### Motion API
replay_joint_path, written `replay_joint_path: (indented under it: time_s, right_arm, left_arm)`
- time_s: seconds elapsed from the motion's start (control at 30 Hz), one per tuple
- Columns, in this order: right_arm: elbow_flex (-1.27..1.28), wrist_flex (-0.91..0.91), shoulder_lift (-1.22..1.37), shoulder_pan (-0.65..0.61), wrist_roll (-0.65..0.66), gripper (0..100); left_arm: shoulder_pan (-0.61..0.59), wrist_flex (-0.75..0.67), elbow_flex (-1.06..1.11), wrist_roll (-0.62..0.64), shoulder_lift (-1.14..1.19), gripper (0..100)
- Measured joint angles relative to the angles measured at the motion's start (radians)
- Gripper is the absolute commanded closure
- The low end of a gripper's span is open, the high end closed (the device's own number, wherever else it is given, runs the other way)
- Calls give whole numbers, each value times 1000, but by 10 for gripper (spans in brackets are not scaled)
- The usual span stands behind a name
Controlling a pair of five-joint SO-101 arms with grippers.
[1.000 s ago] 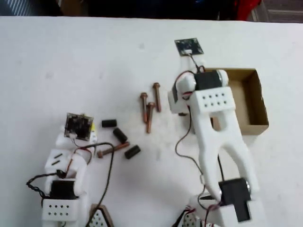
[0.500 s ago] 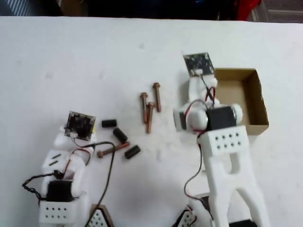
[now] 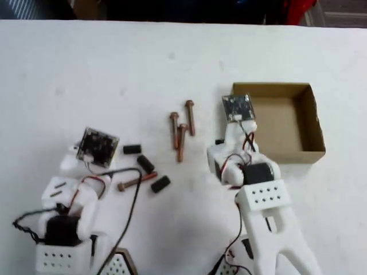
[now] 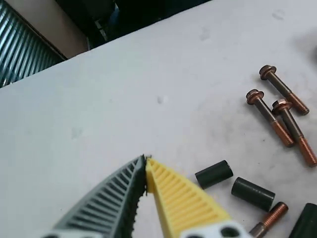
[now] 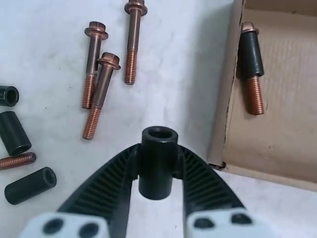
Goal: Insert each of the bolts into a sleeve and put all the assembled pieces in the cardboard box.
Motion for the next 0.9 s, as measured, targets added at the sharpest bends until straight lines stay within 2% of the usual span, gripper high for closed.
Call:
replay_joint_path:
  time_s: [0.3, 0.53, 0.67, 0.77, 0.9]
  right_arm:
    - [147, -221, -32, -2, 0, 981]
    - [210, -351, -32, 0, 5, 981]
    - [238, -404, -32, 0, 103, 981]
    - [256, -443, -32, 0, 173, 981]
    - [292, -503, -32, 0, 193, 981]
  left_arm:
    - [9, 0, -299, 0, 486, 978]
    - [147, -2, -460, 0, 824, 978]
    - [203, -2, -575, 0, 1003, 978]
    - [216, -2, -675, 68, 1152, 977]
    - [233, -2, -822, 178, 1358, 976]
